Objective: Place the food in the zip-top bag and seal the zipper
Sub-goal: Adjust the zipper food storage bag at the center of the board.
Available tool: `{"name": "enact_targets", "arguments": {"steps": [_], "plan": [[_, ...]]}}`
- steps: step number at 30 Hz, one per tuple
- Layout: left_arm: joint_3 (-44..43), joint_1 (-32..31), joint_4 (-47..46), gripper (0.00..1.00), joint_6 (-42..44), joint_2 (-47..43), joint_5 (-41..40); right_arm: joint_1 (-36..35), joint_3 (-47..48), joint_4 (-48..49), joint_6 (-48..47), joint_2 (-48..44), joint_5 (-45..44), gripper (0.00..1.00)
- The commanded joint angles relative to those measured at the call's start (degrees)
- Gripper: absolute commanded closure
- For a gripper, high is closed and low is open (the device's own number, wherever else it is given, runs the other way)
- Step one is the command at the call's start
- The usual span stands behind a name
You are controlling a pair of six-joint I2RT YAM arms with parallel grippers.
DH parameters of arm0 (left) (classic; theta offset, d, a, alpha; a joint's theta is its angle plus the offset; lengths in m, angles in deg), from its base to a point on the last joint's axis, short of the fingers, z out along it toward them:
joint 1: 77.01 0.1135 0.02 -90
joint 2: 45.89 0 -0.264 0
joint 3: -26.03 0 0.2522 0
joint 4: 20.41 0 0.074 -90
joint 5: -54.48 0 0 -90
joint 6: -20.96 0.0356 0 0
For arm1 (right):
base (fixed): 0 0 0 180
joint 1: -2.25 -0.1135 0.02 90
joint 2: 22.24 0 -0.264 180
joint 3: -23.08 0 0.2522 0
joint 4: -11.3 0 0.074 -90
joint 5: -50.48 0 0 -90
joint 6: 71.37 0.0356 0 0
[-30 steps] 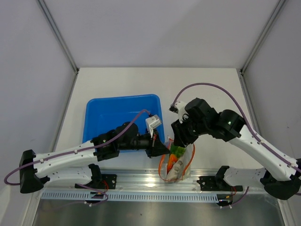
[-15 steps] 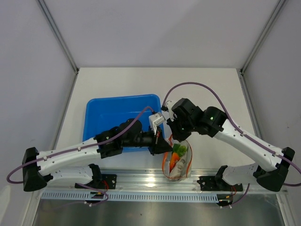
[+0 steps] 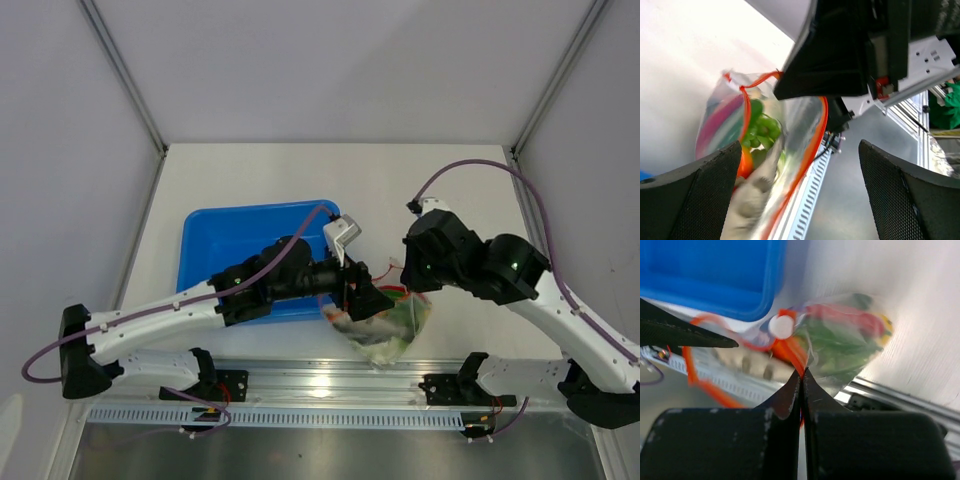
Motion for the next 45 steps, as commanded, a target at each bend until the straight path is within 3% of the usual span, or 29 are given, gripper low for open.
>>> {"name": "enact_targets", "arguments": {"steps": [1, 8, 12, 18, 27, 35, 45], "plan": [[-5.99, 0.10, -2.93, 0.01, 4.04, 5.33, -1.64, 0.76, 3.95, -4.46, 11.33, -2.59, -8.08, 1.00], [-13.55, 0.10, -2.22, 0.01, 12.73, 13.35, -4.00, 2.52, 1.49, -3.86, 18.11, -6.98, -9.41, 1.00], [-12.86, 0.28, -6.86, 0.00, 22.64, 14.32, -3.66, 2.69, -1.76, -2.54, 21.00, -10.23, -10.73, 1.00], [-11.01, 0.19, -11.44, 0.01, 29.87, 13.80, 2.13, 3.04, -6.42, -0.70, 24.53, -13.05, -10.73, 1.00], [-9.43, 0.19, -16.46, 0.01, 30.33, 15.81, 16.64, 3.31, -9.06, 1.06, 28.13, -14.99, -11.08, 1.00], [-8.90, 0.01, -17.08, 0.00, 30.93, 18.80, 14.37, 3.57, -8.97, 3.35, 28.66, -15.34, -9.86, 1.00], [-6.36, 0.01, -19.97, 0.00, 28.30, 20.04, 1.18, 3.57, -8.88, 3.44, 28.40, -16.57, -9.41, 1.00]]}}
